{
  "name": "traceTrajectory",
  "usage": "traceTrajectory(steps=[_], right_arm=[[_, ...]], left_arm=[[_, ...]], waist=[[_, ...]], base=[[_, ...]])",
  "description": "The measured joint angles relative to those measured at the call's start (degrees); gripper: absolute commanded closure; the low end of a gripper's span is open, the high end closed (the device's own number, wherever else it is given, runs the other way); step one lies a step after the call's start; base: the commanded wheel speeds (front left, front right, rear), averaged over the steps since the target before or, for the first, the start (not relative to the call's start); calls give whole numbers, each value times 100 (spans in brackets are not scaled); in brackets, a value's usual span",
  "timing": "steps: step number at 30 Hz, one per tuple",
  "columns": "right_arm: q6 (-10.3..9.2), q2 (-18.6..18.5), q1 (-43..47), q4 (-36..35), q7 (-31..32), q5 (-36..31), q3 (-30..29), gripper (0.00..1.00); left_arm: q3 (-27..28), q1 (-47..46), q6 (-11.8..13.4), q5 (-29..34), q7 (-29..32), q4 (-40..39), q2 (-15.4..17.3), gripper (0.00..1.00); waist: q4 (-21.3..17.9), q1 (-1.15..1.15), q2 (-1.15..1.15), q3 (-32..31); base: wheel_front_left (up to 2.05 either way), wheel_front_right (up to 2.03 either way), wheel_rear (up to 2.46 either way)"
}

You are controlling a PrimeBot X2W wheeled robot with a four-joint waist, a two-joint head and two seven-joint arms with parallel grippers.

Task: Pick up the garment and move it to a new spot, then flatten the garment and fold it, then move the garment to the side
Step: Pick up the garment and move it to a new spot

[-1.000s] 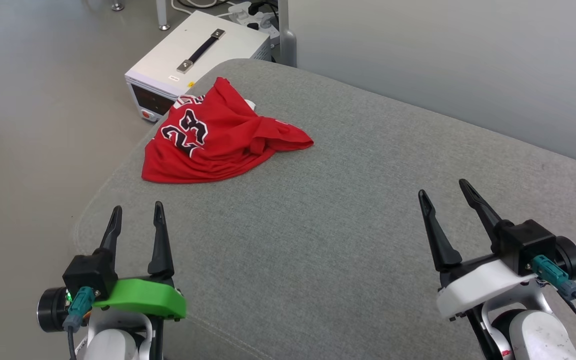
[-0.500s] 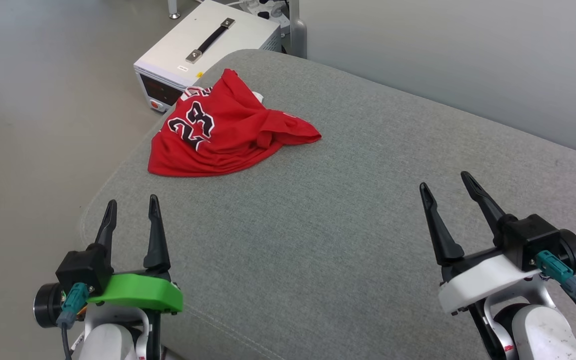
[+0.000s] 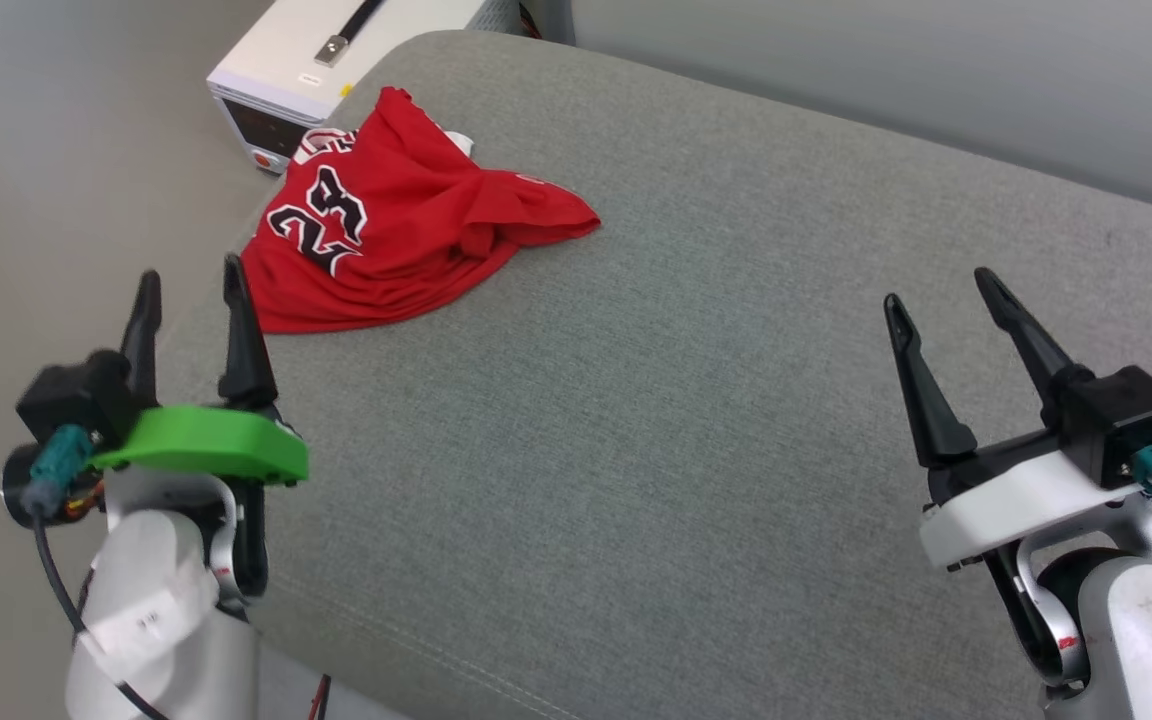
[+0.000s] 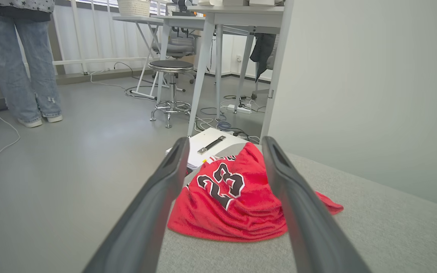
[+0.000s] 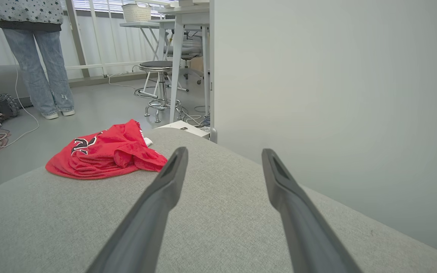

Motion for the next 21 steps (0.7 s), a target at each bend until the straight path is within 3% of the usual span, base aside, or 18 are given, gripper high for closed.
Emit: traceTrajectory(steps=[7, 21], right_arm=[[0, -185, -308, -222, 23, 60, -108, 0], [-1, -477, -973, -631, 100, 77, -301, 0]], left_arm=[[175, -1107, -105, -354, 734, 545, 425, 0], [140, -2779, -400, -1422, 3645, 1785, 1404, 0]], waist=[[-283, 1, 0, 487], [-838, 1, 0, 1610]], base=[[0, 0, 0], [0, 0, 0]])
